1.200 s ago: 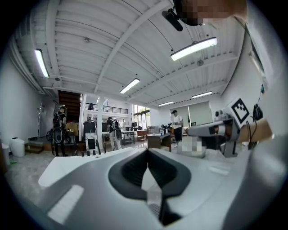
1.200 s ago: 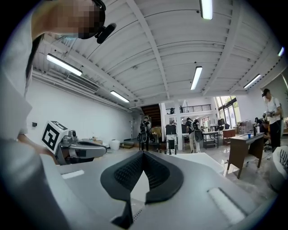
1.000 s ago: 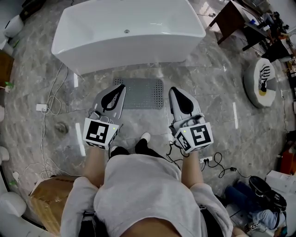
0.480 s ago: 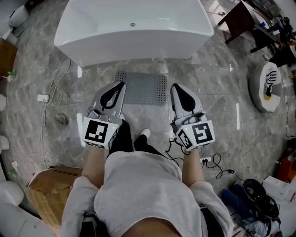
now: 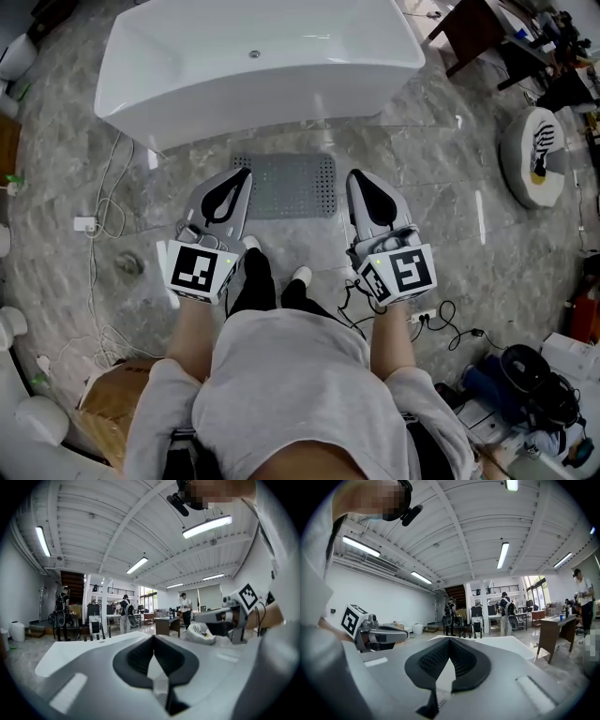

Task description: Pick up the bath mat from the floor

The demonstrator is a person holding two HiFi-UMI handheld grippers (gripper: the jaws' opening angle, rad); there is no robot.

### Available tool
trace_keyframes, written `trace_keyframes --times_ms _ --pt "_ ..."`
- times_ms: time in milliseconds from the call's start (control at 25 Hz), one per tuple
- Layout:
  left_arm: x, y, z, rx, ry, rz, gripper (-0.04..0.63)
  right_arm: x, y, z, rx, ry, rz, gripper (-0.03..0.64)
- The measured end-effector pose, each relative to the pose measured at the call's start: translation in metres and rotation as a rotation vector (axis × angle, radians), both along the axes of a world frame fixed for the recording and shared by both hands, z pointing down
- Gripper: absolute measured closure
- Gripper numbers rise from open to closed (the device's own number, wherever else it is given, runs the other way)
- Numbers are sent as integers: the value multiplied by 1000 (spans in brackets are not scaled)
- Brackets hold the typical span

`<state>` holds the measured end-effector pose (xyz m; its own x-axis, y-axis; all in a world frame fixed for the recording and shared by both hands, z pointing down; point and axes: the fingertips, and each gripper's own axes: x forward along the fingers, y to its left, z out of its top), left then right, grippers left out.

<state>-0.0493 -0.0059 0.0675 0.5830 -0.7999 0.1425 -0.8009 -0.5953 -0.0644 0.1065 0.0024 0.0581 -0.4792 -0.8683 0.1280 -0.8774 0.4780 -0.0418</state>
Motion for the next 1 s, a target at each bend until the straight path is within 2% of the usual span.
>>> trace_keyframes --times_ms 560,760,1000 --pt "-23 -79 1 11 -10 138 595 -29 -62 -2 10 -1 128 618" --pt "-31 -94 10 -21 -6 156 595 -36 -76 5 1 5 150 618" --pt "-37 -110 20 -22 -2 164 595 -38 -90 11 -7 13 161 618"
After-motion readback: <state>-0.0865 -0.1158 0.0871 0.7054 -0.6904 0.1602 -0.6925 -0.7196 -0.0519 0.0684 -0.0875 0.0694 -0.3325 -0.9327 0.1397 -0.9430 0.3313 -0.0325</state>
